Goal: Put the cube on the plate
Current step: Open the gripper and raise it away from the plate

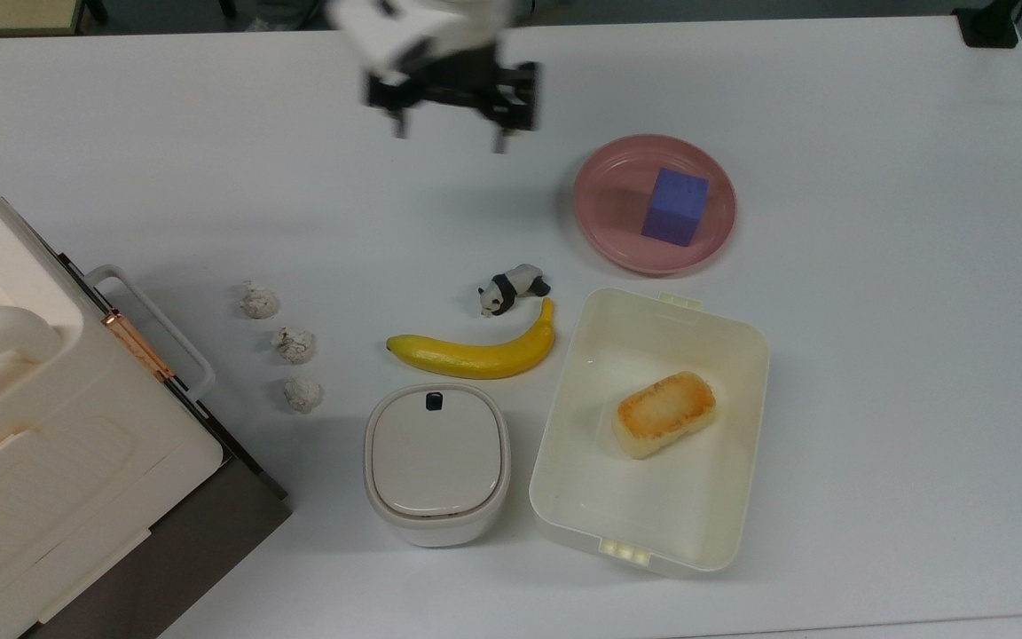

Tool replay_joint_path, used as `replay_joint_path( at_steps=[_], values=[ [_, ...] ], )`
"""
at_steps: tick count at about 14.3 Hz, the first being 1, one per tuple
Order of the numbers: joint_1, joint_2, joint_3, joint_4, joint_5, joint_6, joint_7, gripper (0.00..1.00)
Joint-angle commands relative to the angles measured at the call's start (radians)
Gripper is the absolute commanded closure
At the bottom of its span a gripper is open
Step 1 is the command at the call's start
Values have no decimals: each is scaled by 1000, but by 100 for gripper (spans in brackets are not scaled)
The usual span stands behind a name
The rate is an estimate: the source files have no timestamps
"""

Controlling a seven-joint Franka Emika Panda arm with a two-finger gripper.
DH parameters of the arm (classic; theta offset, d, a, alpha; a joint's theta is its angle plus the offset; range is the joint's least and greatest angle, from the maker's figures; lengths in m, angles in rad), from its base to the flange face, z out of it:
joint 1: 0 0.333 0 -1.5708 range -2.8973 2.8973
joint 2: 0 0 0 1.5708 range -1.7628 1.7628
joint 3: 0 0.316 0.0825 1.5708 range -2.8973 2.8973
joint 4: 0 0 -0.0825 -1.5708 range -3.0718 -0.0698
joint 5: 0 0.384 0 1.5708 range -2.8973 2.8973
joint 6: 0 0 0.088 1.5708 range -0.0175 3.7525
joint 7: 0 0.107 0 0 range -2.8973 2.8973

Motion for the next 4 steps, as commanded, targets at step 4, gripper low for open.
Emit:
replay_joint_path(
  at_steps=[4],
  values=[
    [-97,-32,-18,46,6,-81,-35,0]
  ],
)
